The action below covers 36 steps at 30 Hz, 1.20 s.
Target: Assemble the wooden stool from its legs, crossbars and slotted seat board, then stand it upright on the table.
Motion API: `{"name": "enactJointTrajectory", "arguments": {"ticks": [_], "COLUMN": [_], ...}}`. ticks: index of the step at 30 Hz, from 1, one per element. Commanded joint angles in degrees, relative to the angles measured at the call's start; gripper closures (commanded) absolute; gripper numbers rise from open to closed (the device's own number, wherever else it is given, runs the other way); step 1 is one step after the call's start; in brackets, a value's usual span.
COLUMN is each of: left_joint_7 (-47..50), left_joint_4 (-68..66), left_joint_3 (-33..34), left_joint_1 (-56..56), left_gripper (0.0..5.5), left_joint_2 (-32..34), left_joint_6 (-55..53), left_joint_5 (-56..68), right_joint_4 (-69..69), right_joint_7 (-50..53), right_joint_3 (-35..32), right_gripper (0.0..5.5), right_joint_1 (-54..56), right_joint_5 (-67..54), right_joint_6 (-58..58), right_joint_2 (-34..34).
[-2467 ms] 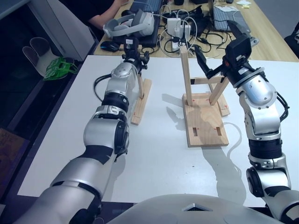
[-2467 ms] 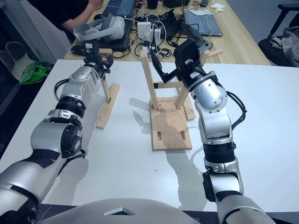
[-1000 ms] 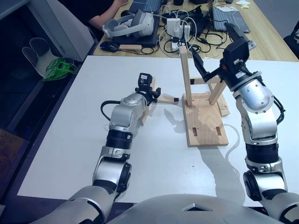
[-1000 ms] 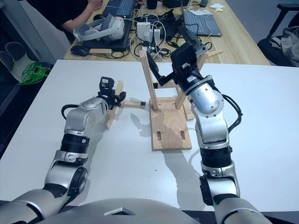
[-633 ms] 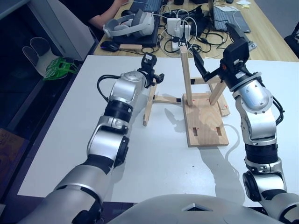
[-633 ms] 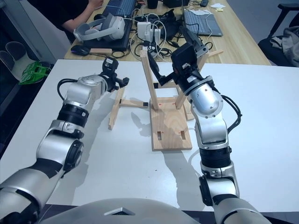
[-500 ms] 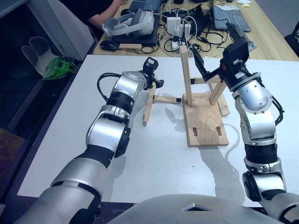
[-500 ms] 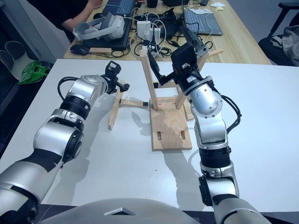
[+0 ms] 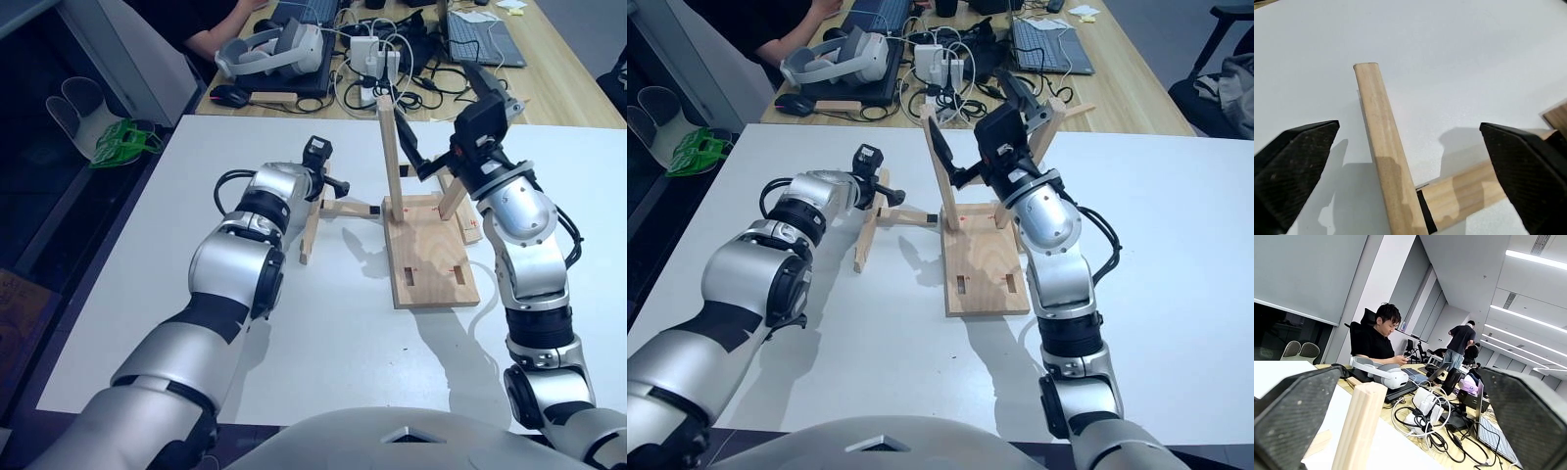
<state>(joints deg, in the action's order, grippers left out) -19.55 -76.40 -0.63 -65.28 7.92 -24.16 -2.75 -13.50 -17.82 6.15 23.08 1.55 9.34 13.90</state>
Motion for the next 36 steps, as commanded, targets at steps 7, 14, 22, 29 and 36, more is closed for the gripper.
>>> {"name": "enactJointTrajectory", "arguments": {"ticks": [7, 14, 22, 29, 36], "left_joint_7": [1.9, 1.3, 1.4, -0.1, -2.4], "left_joint_4": [-1.4, -1.4, -1.5, -1.5, -1.2], "left_joint_3": [1.1, 1.7, 1.9, 1.7, 1.5], "left_joint_1": [0.5, 1.8, 2.3, 2.3, 1.5], "left_gripper": [1.07, 2.22, 3.52, 4.49, 4.49], "left_joint_2": [0.9, 1.1, 1.0, 1.5, 4.5], "left_joint_6": [-0.3, -0.4, -0.4, -0.5, 0.3], "left_joint_5": [-2.7, -3.3, -4.0, -4.4, -5.3], "right_joint_4": [-0.7, -1.2, -1.7, -1.9, -2.3], "right_joint_7": [-0.8, -1.3, -1.5, -1.5, -0.3], "right_joint_3": [1.3, 1.8, 2.3, 2.4, 1.3], "right_gripper": [0.1, 0.1, 0.1, 0.1, 0.1], "right_joint_1": [-0.4, -1.0, -1.8, -2.4, -2.7], "right_joint_5": [0.3, 0.3, 0.4, 0.7, 1.1], "right_joint_6": [-0.2, -0.1, -0.1, -0.2, -0.3], "right_joint_2": [0.3, 0.6, 0.6, 0.5, 0.1]}}
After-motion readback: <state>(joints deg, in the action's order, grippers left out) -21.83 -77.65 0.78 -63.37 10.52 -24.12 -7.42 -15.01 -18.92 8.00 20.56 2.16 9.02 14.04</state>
